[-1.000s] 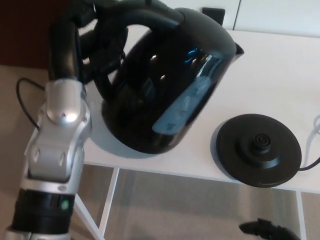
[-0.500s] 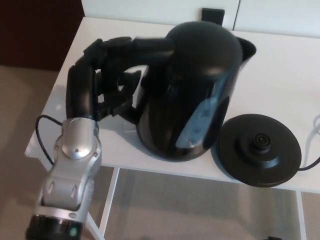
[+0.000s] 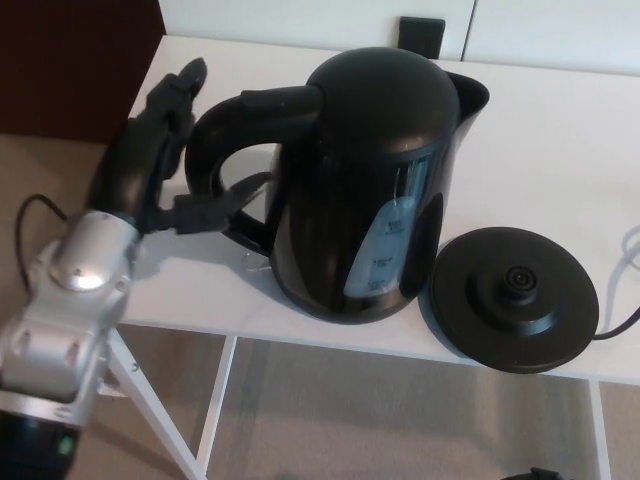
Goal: The robot walk towards a table in front and uses its left hand to pick up the pot from the base and places it on the table
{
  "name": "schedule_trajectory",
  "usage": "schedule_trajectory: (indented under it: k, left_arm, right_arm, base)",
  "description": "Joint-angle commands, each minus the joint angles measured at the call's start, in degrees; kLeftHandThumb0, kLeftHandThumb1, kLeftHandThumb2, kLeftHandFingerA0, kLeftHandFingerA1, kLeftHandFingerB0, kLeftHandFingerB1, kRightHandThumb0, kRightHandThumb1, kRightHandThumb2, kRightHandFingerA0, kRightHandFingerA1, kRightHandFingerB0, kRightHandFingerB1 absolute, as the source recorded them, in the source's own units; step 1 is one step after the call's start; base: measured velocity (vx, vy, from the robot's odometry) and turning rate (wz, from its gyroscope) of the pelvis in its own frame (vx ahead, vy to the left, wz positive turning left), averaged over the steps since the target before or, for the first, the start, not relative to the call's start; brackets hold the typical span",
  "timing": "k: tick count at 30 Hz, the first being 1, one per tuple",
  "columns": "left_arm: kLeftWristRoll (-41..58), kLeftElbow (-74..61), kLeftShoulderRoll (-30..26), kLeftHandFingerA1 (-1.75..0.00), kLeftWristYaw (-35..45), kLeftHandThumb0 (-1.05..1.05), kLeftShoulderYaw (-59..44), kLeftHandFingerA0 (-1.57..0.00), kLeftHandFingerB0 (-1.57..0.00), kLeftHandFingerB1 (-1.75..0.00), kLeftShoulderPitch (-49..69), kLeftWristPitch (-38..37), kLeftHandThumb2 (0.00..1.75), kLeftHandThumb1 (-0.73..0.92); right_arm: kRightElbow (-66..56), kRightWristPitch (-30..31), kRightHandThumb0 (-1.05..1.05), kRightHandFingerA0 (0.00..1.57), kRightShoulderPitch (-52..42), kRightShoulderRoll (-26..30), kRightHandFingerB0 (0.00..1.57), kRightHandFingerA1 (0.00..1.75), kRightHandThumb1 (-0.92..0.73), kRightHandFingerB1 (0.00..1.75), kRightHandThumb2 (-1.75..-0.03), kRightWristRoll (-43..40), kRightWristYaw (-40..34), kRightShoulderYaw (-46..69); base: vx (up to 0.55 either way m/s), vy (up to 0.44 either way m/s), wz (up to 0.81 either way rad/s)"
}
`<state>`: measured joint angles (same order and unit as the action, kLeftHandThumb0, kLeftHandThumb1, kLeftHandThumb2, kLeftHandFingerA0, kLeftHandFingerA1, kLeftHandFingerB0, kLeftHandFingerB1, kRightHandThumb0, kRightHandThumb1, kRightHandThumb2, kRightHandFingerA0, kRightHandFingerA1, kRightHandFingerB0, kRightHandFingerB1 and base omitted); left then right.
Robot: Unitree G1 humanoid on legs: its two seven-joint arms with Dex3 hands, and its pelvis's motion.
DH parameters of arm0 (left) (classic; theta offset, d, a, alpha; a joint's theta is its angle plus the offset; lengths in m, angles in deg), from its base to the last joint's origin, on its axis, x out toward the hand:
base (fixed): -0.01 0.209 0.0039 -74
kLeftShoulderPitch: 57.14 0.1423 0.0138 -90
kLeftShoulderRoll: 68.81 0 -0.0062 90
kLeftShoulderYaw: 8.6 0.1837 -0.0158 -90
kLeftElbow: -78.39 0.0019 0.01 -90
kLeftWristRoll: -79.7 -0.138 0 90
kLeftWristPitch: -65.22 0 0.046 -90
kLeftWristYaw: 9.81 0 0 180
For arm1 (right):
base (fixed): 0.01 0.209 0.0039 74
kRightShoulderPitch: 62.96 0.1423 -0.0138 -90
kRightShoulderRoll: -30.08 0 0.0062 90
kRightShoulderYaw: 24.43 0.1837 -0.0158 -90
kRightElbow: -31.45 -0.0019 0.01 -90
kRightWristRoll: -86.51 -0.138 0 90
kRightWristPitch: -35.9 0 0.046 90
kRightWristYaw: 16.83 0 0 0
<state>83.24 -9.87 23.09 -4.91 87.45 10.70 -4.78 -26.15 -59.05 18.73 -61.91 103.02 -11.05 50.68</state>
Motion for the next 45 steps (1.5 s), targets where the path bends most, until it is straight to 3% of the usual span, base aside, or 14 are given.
schedule_trajectory:
  k: [1, 17, 23, 24, 25, 31, 33, 34, 36, 37, 38, 41, 42, 45]
  left_arm:
    - [8.32, 1.14, -15.18, 0.00, 26.93, -0.84, 0.93, 0.00, 0.00, 0.00, -4.20, 12.40, 0.59, 0.42]
    - [22.86, -9.39, -28.95, 0.00, 34.49, -0.89, -27.04, 0.00, 0.00, 0.00, 14.10, 9.87, 0.80, 0.42]
    - [20.65, -5.89, -19.29, -0.01, 27.34, -0.80, -39.49, 0.00, 0.00, 0.00, 31.01, 1.73, 0.80, 0.50]
    - [20.11, -1.25, -15.81, 0.00, 27.44, -0.66, -41.17, 0.00, 0.00, 0.00, 36.68, -1.86, 0.60, 0.68]
    - [19.73, 1.25, -14.51, -0.05, 27.86, -0.80, -41.35, 0.00, 0.00, 0.00, 38.88, -3.56, 0.84, 0.57]
    - [17.51, 11.58, -7.94, -0.04, 30.01, -0.71, -41.12, 0.00, 0.00, 0.00, 49.12, -11.86, 0.76, 0.46]
    - [15.03, 16.22, -6.46, -0.04, 29.51, -0.73, -39.07, 0.00, 0.00, 0.00, 50.05, -16.03, 0.77, 0.47]
    - [13.51, 18.81, -5.34, -0.04, 28.88, -0.72, -37.63, 0.00, 0.00, 0.00, 50.85, -18.29, 0.76, 0.47]
    - [11.16, 22.22, -4.29, -0.04, 28.50, -0.72, -34.97, 0.00, 0.00, 0.00, 51.99, -21.30, 0.77, 0.48]
    - [9.28, 23.64, -3.97, -0.07, 27.44, -0.74, -33.29, 0.00, 0.00, -0.03, 52.22, -23.06, 0.80, 0.50]
    - [6.65, 26.40, -3.26, -0.09, 25.55, -0.75, -30.26, 0.00, 0.00, -0.05, 51.31, -24.23, 0.83, 0.53]
    - [2.71, 32.53, -3.64, -0.15, 23.26, -0.76, -25.09, 0.00, 0.00, -0.11, 47.45, -25.55, 0.92, 0.62]
    - [0.41, 35.16, -3.75, -0.16, 22.14, -0.77, -22.61, 0.00, 0.00, -0.13, 45.95, -28.02, 0.96, 0.67]
    - [0.20, 39.86, -3.31, -0.15, 21.17, -0.76, -20.62, 0.00, 0.00, -0.16, 42.95, -30.38, 0.96, 0.66]
  right_arm:
    - [-0.03, -3.72, -0.11, 0.36, -1.02, 1.86, 0.23, 0.61, -0.55, 0.53, -0.94, -1.23, 1.66, 0.91]
    - [0.50, -2.87, -0.11, 0.30, -1.68, 1.32, 0.22, 0.57, -0.52, 0.53, -0.93, -1.43, 1.23, 1.18]
    - [1.98, -3.38, -0.12, 0.25, -2.17, 2.75, 0.17, 0.55, -0.53, 0.50, -0.93, -2.37, 1.87, 2.72]
    - [2.93, -2.63, -0.28, 0.30, -1.48, 2.27, 0.24, 0.44, -0.73, 0.38, -0.67, -4.30, 2.79, 4.30]
    - [3.83, -3.08, -0.36, 0.28, -1.37, 2.28, 0.22, 0.44, -0.72, 0.38, -0.70, -5.10, 3.28, 4.99]
    - [6.42, -5.34, -0.31, 0.01, -1.93, 2.52, 0.00, 0.48, -0.64, 0.47, -1.12, -6.50, 3.76, 8.14]
    - [8.24, -7.88, -0.32, 0.01, -2.27, 2.45, 0.00, 0.49, -0.66, 0.48, -1.14, -6.67, 3.17, 8.94]
    - [8.69, -9.21, -0.61, 0.09, -2.99, 2.50, 0.09, 0.37, -0.80, 0.29, -0.81, -6.44, 2.59, 9.17]
    - [8.15, -9.58, -0.59, 0.00, -4.68, 2.18, 0.00, 0.41, -0.64, 0.34, -0.98, -6.90, 2.48, 9.86]
    - [8.57, -9.93, -0.60, 0.10, -4.93, 2.14, 0.05, 0.29, -0.87, 0.19, -0.69, -7.10, 2.46, 10.19]
    - [10.88, -10.71, -0.68, 0.01, -4.03, 1.80, 0.02, 0.37, -0.67, 0.29, -0.99, -7.68, 2.31, 10.96]
    - [13.93, -11.49, -0.60, 0.08, -2.48, 1.42, 0.05, 0.26, -0.90, 0.18, -0.69, -8.78, 2.05, 12.49]
    - [15.14, -11.68, -0.67, 0.04, -1.98, 1.49, 0.00, 0.34, -0.74, 0.24, -0.98, -9.50, 2.57, 13.34]
    - [15.78, -11.35, -0.65, 0.05, -1.41, 1.67, 0.00, 0.36, -0.74, 0.24, -0.98, -9.71, 2.65, 14.31]
  base:
    - [0.00, 0.000, 0.00]
    - [0.00, 0.000, 0.00]
    - [0.00, 0.000, 0.00]
    - [0.00, 0.000, 0.00]
    - [0.00, 0.000, 0.00]
    - [0.00, 0.000, 0.00]
    - [0.00, 0.000, 0.00]
    - [0.00, 0.000, 0.00]
    - [0.00, 0.000, 0.00]
    - [0.00, 0.000, 0.00]
    - [0.00, 0.000, 0.00]
    - [0.00, 0.000, 0.00]
    - [0.00, 0.000, 0.00]
    - [0.00, 0.000, 0.00]
